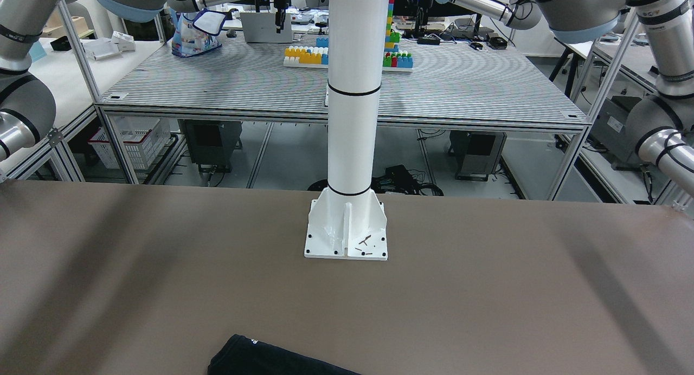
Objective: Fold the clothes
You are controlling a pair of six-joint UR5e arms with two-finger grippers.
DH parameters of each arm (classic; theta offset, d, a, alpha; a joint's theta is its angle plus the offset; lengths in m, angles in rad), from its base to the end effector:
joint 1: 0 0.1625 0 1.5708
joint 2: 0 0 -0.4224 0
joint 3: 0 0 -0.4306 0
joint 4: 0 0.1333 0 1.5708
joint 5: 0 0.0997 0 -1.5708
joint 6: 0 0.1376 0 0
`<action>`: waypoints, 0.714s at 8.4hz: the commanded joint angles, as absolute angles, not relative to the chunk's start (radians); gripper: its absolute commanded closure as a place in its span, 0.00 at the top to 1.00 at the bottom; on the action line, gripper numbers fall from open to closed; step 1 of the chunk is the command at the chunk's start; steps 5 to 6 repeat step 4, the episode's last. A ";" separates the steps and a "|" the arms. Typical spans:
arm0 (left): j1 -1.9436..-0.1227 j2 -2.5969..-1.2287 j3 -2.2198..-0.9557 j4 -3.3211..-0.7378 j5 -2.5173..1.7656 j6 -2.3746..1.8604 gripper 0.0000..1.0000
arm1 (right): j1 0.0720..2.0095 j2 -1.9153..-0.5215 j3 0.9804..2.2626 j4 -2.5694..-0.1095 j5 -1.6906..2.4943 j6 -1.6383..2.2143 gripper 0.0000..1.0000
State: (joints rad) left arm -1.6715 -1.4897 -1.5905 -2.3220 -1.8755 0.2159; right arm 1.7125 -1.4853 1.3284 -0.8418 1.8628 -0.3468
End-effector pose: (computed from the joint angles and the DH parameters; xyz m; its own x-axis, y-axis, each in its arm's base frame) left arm -0.1475 -0.5439 0.6477 0.9624 0.2563 -0.0897 -0.1317 0.7295 0.6712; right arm 0.1798 -0.5971 0.7075 0.9527 -0.3008 0.0436 0.2181 0.7763 0.5914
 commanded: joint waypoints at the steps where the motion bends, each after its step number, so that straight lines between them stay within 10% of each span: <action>1: -1.683 -1.463 -1.669 -2.318 -1.882 0.215 1.00 | 1.717 -1.483 1.333 -0.839 1.865 -0.336 0.95; 6: -1.674 -1.479 -1.668 -2.242 -1.875 0.198 1.00 | 1.717 -1.480 1.347 -0.841 1.861 -0.333 0.95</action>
